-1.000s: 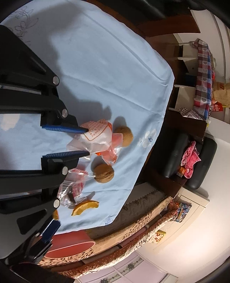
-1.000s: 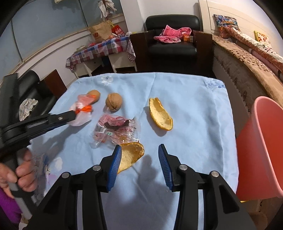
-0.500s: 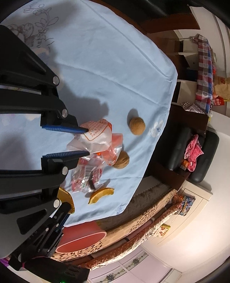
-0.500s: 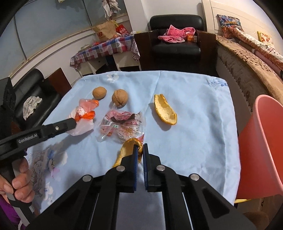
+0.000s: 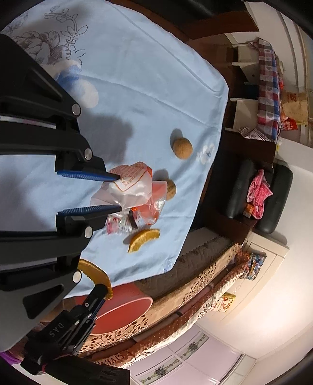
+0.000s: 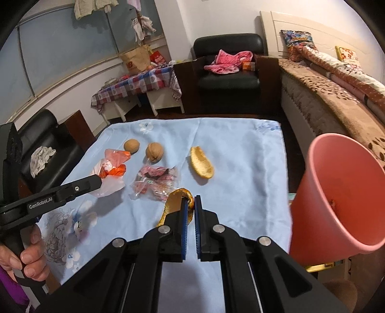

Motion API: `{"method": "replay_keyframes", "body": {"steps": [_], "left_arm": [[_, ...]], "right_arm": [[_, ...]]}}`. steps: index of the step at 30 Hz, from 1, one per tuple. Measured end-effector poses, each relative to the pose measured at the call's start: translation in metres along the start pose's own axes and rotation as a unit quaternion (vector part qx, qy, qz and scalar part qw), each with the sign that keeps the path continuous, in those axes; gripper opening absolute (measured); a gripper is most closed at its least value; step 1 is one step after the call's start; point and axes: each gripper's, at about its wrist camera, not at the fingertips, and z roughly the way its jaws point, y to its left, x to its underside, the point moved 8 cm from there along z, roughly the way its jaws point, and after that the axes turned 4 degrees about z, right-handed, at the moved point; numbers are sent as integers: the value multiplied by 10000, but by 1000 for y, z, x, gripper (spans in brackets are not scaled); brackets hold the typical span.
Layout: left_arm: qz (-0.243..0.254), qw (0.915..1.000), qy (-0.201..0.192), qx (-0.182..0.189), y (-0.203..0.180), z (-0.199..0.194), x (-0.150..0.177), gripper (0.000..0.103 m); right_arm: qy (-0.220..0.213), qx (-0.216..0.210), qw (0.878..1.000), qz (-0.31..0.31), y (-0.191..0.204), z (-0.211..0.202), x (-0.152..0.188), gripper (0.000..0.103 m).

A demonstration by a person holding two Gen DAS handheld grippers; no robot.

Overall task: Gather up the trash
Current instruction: 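Lift and carry the plastic bag and bread crust over the pink bucket with both grippers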

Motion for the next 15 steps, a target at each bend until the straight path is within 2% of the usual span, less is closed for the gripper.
{"method": "replay_keyframes", "body": {"steps": [15], "left_arm": [[438, 9988, 3, 208, -57, 2, -2, 19]], "right_arm": [[-371, 287, 9980, 424, -49, -39, -6, 5]]}}
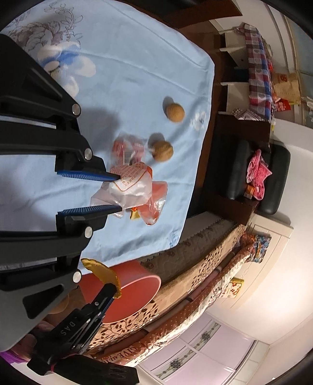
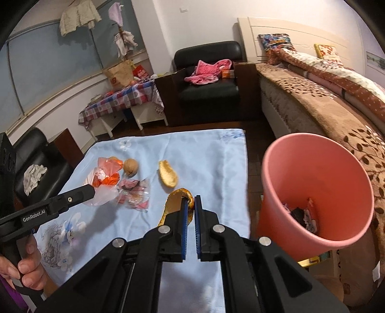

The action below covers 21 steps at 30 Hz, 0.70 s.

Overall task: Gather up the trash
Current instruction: 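Lift and carry the plastic bag and bread crust over the pink bucket with both grippers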

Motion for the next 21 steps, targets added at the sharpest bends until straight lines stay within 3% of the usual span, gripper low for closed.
{"method": "replay_keyframes", "body": {"steps": [21], "left_arm": [[892, 9949, 13, 477, -114, 33, -17, 19]], "right_arm": [[-592, 672, 9916, 930, -123, -49, -18, 5]]}}
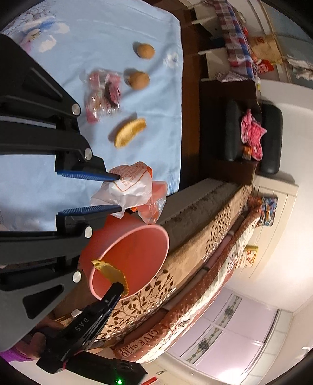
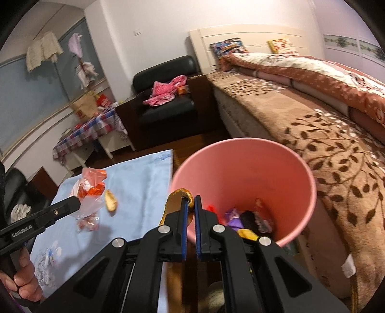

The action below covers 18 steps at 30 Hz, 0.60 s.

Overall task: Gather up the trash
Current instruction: 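Lift and carry the plastic bag and bread crust over the pink bucket with both grippers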

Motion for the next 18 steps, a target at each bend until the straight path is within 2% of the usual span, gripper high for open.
{"method": "replay_keyframes", "body": {"steps": [9, 18], "left_arm": [[391, 9986, 121, 349, -48, 26, -3, 19], [684, 9952, 310, 623, -93, 56, -4, 19]], "right_arm": [[-156, 327, 9987, 370, -52, -6, -8, 5], [-231, 568, 9970, 481, -77, -7, -9, 5]]}}
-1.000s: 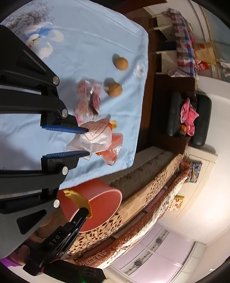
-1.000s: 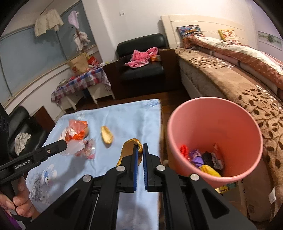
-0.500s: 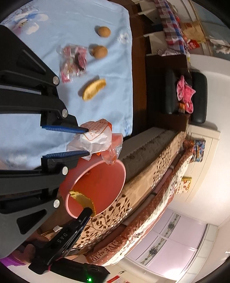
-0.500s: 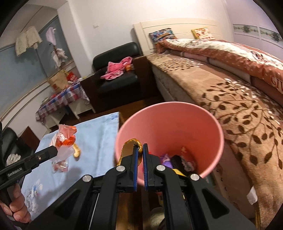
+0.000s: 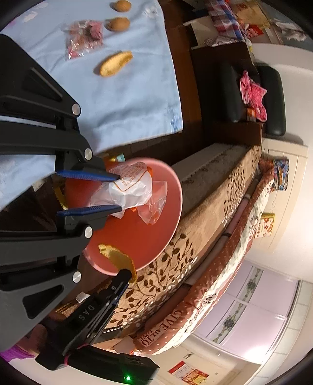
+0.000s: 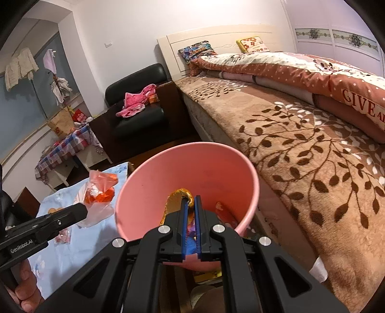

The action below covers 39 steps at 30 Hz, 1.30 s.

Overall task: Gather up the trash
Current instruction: 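Lift and carry the plastic bag and bread crust over the pink bucket with both grippers, then open both grippers to drop the bag and bread crust into the bucket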

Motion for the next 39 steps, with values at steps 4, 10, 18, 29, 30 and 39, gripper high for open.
{"method": "replay_keyframes", "body": {"steps": [4, 10, 18, 29, 30, 39], "left_arm": [[88, 9999, 64, 88, -14, 14, -3, 19], [46, 9995, 299, 106, -17, 39, -2, 19], [-5, 9992, 388, 37, -14, 49, 0, 21], [-71, 9993, 363, -49, -12, 44, -2, 42], [-75, 9993, 355, -43, -12, 43, -2, 42], [-171, 9994, 315, 1, -8, 33, -2, 42]], "right_arm": [[-3, 76, 10000, -7, -5, 5, -1, 5], [25, 144, 9999, -5, -10, 11, 2, 5], [54, 214, 9998, 9, -15, 18, 2, 5], [37, 252, 9997, -13, -15, 19, 1, 5], [33, 247, 9997, -23, -14, 18, 0, 6], [-58, 237, 9997, -58, -8, 12, -2, 28]]}}
